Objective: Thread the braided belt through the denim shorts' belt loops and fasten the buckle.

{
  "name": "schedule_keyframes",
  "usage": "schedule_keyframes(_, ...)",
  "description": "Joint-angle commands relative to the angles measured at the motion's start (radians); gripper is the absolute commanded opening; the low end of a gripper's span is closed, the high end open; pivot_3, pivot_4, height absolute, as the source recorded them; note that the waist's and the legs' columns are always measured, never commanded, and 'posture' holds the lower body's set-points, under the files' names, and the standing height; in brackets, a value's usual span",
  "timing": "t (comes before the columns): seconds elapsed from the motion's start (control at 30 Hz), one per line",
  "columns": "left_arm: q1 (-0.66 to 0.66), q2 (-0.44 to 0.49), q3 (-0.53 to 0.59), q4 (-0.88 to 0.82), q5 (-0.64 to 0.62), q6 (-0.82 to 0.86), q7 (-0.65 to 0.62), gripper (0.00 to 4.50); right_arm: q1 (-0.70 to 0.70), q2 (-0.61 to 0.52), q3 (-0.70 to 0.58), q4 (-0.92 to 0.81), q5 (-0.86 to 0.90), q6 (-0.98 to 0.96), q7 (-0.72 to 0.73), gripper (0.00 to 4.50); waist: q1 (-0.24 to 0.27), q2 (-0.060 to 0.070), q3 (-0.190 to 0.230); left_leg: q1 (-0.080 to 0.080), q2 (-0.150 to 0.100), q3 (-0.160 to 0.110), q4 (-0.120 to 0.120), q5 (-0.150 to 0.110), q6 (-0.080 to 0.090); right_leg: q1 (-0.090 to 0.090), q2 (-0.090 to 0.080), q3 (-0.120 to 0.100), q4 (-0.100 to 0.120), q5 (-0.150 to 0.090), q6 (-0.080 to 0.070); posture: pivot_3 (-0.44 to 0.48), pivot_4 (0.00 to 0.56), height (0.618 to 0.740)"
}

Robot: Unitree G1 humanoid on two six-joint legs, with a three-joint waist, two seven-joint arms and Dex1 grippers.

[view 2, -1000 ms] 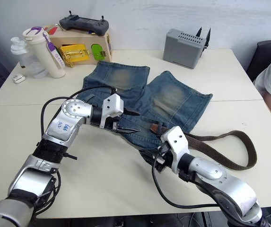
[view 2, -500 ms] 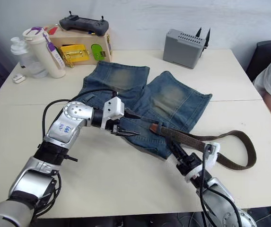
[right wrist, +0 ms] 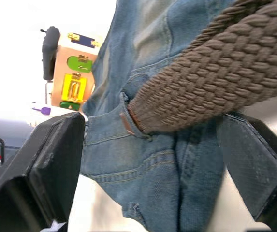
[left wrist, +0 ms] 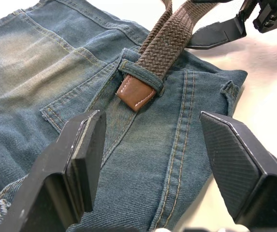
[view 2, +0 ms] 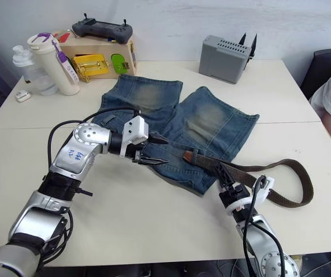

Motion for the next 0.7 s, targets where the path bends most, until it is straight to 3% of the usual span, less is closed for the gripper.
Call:
schedule_keyframes(0.03,-0.009,0.009,0.023,-0.051,-0.015,0.003,-0.001,3.42,-0.027,0.012,0.005,0.004,-0.011,-0.023,0.035,2.85,0.0,0.0,0.0,0.0,0.0,0.0,0.0,0.0,0.0,0.0,0.0,0.0,0.0,0.0,0.0,0.0,0.15,0.736)
schedule_keyframes(0.17,-0.012,0.012,0.028,-0.057,-0.012,0.009,0.004,3.42,-0.066,0.024,0.022,0.049,-0.062,-0.032,0.043,0.98,-0.001,0.0,0.0,0.0,0.0,0.0,0.0,0.0,0.0,0.0,0.0,0.0,0.0,0.0,0.0,0.0,0.15,0.736)
schedule_keyframes(0.23,-0.012,0.014,0.028,-0.062,-0.011,0.012,0.006,3.42,-0.089,0.028,0.035,0.074,-0.097,-0.034,0.052,0.19,-0.002,0.0,0.0,0.0,0.0,0.0,0.0,0.0,0.0,0.0,0.0,0.0,0.0,0.0,0.0,0.0,0.15,0.736)
schedule_keyframes(0.27,-0.011,0.015,0.028,-0.065,-0.01,0.013,0.006,3.42,-0.102,0.032,0.04,0.084,-0.109,-0.034,0.055,0.05,-0.002,0.0,0.0,0.0,0.0,0.0,0.0,0.0,0.0,0.0,0.0,0.0,0.001,0.0,0.0,0.0,0.15,0.736)
schedule_keyframes(0.7,0.004,0.029,0.03,-0.102,-0.008,0.031,0.016,3.42,-0.229,0.035,0.165,0.172,-0.279,0.07,0.057,0.05,-0.025,0.0,0.0,0.001,0.0,0.0,-0.001,0.0,-0.001,0.0,0.001,0.0,0.001,0.0,0.0,0.0,0.15,0.736)
